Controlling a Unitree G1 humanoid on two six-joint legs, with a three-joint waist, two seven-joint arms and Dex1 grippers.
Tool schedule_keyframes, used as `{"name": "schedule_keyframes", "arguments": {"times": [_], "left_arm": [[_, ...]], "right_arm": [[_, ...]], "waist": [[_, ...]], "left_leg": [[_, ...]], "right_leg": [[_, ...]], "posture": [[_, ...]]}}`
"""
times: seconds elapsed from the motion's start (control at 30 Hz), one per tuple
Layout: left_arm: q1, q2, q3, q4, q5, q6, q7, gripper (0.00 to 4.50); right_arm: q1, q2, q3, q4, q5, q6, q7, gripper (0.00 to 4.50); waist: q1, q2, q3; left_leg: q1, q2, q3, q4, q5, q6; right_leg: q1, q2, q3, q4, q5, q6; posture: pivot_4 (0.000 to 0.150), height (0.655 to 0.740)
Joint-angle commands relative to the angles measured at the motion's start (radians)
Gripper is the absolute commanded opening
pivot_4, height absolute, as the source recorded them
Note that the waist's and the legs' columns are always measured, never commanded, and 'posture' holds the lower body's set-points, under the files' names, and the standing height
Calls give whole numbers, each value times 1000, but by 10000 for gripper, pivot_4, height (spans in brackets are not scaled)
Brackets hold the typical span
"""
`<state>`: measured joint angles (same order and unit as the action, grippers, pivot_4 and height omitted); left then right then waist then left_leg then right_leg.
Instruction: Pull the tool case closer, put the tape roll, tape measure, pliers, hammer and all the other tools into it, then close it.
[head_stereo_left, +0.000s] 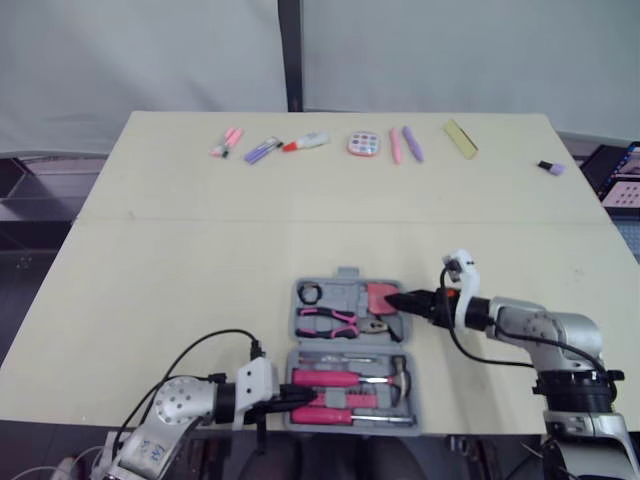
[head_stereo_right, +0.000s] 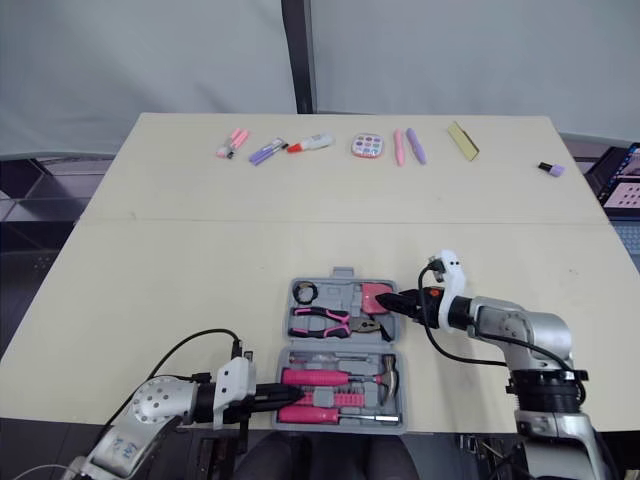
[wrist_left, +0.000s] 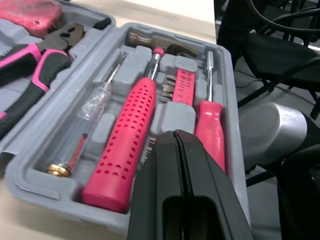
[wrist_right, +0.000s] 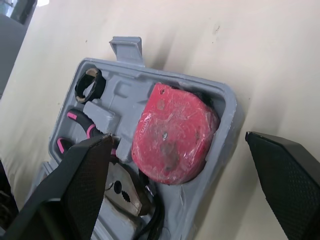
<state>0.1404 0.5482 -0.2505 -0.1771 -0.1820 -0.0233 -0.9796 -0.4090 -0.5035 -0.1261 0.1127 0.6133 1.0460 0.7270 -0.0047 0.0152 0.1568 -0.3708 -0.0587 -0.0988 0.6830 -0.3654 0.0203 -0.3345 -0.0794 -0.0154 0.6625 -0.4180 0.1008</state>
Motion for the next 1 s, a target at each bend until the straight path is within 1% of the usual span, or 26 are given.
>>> {"name": "schedule_keyframes", "arguments": {"times": [0.03, 0.17, 0.3, 0.4, 0.53, 0.63, 0.83, 0.97, 1.0], "left_arm": [[13, 12, -7, 3, 10, 0, 1, 0], [-4, 20, -25, 74, 84, -32, 32, 0], [-10, 17, -29, 105, 94, -47, 46, 0], [-15, 20, -35, 117, 103, -50, 55, 0], [-21, 25, -36, 127, 116, -58, 65, 0], [-28, 27, -36, 136, 116, -62, 68, 0], [-39, 35, -18, 124, 101, -51, 76, 0], [-10, 53, 18, 32, 61, 7, 85, 0], [18, 68, 43, -35, 40, 43, 91, 0]], "right_arm": [[-26, 19, -15, 20, 12, -13, 0, 44744], [-48, 51, 0, 72, 9, -32, 21, 44744], [-66, 81, 13, 89, 16, -38, 36, 44744], [-73, 95, 14, 50, 48, -17, 61, 44744], [-49, 69, 8, -35, 79, 17, 86, 44744], [-21, 35, 19, -121, 87, 32, 95, 44744], [68, -101, 23, -427, 182, 107, 140, 44744], [138, -182, 9, -592, 237, 110, 151, 44744], [166, -213, 7, -639, 239, 106, 152, 44744]], "waist": [[0, 0, 0], [-1, 1, 0], [-6, 2, -1], [-20, 5, -3], [-24, 6, -3], [-23, 6, -3], [-22, 6, -3], [-23, 6, -3], [-22, 6, -3]], "left_leg": [[0, 0, 0, 0, 0, 0], [0, 0, 0, 0, 0, 0], [1, 0, 0, 0, 0, 0], [1, 1, 0, -1, 0, 0], [1, 1, 0, -1, 0, 0], [1, 1, 0, -1, 0, 0], [1, 1, -1, -1, 0, 0], [0, 2, 0, -1, 0, 0], [-1, 2, 0, -1, 0, 0]], "right_leg": [[0, 0, 0, 0, 0, 0], [0, 0, 0, 0, 0, 0], [-1, 0, 0, 1, 0, 0], [-1, 0, -1, 2, 0, 0], [-2, 0, 0, 3, 0, 0], [-3, 0, 0, 7, 0, 0], [-4, 0, 1, 8, 0, 0], [-3, 1, 0, 4, 0, 0], [-3, 1, 0, 3, 0, 0]], "posture": [[1500, 7134], [1500, 7134], [1500, 7134], [1500, 7134], [1500, 7134], [1500, 7134], [1500, 7134], [1500, 7134], [1500, 7134]]}}
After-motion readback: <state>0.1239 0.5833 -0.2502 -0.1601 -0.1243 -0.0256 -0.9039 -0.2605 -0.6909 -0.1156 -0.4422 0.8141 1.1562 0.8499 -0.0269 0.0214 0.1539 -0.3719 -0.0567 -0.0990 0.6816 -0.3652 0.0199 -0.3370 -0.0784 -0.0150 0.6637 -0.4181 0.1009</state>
